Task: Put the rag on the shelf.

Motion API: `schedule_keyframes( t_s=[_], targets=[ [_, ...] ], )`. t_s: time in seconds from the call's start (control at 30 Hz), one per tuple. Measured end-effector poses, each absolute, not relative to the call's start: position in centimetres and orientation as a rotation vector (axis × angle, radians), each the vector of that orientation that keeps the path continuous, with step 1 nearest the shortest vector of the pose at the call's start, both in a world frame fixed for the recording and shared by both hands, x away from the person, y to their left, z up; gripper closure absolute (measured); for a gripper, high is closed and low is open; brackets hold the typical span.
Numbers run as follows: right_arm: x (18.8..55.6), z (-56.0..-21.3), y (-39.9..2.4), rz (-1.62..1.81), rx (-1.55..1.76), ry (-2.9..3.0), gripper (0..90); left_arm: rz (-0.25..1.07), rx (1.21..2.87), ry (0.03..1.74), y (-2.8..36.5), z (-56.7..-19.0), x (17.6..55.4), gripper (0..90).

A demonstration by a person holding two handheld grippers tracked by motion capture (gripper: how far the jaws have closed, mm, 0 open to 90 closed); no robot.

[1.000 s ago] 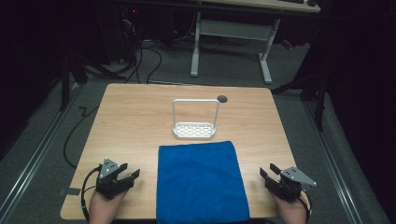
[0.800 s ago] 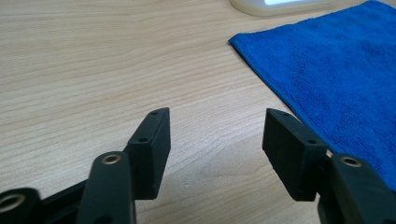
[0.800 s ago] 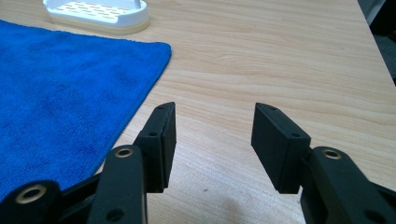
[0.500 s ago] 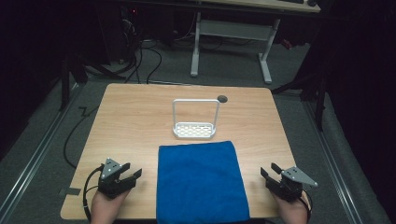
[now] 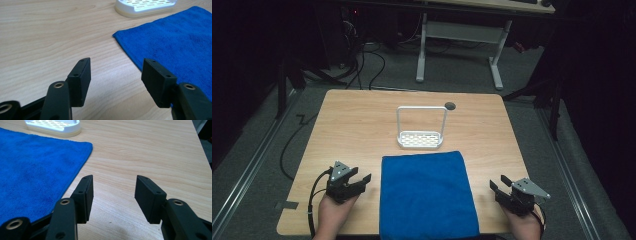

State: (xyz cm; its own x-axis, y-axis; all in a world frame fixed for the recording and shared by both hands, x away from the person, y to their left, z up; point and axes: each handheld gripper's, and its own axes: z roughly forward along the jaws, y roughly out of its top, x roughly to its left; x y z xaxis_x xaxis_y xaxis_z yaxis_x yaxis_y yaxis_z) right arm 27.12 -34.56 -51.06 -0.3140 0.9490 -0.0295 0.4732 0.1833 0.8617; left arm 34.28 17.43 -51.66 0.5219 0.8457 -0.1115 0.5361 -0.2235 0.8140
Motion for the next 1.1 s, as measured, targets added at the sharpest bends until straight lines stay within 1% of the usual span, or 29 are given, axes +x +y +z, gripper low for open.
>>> schedule_keyframes(
  t_s=[0.07, 0.13, 0.23, 0.27, 0.37, 0.4, 0.57, 0.63, 0.67, 0.7, 0.9, 1.0, 1.1],
  targets=[
    [27.1, -51.0, -34.5, 1.047, 1.324, 1.885, 49.0, 0.441, 1.903, 1.13, 17.0, -51.6, 34.7, 41.2],
    [27.1, -51.0, -34.4, 1.054, 1.328, 1.89, 46.4, 0.438, 1.919, 1.128, 16.4, -51.5, 35.2, 41.0],
    [27.2, -51.1, -34.2, 1.053, 1.31, 1.904, 45.0, 0.445, 1.919, 1.11, 15.8, -51.1, 35.8, 43.6],
    [27.2, -51.1, -34.2, 1.046, 1.312, 1.907, 44.6, 0.442, 1.917, 1.101, 15.1, -50.8, 36.5, 43.6],
    [27.3, -51.2, -34.0, 1.045, 1.293, 1.915, 44.6, 0.415, 1.923, 1.096, 14.5, -50.7, 37.3, 43.9],
    [27.3, -51.2, -33.9, 1.049, 1.289, 1.92, 44.9, 0.432, 1.909, 1.097, 14.0, -50.6, 38.0, 43.5],
    [27.2, -51.4, -33.6, 1.042, 1.281, 1.925, 45.2, 0.479, 1.885, 1.095, 13.7, -50.7, 38.8, 42.5],
    [27.2, -51.5, -33.3, 1.035, 1.289, 1.93, 44.9, 0.477, 1.881, 1.1, 13.6, -50.8, 39.0, 42.1],
    [27.3, -51.5, -33.1, 1.03, 1.296, 1.935, 45.0, 0.438, 1.889, 1.104, 13.4, -51.1, 39.3, 42.5],
    [27.3, -51.5, -33.1, 1.03, 1.296, 1.935, 45.0, 0.438, 1.889, 1.104, 13.4, -51.1, 39.3, 43.1],
    [28.4, -50.8, -31.4, 1.053, 1.282, 1.964, 43.7, 0.42, 1.928, 1.091, 12.7, -52.0, 40.1, 45.8],
    [30.1, -50.0, -30.0, 1.08, 1.27, 1.977, 41.9, 0.378, 1.964, 1.094, 12.1, -52.5, 40.5, 46.9],
    [31.7, -49.6, -29.1, 1.091, 1.289, 1.987, 40.9, 0.37, 1.981, 1.106, 11.6, -52.8, 40.7, 47.6]
  ],
)
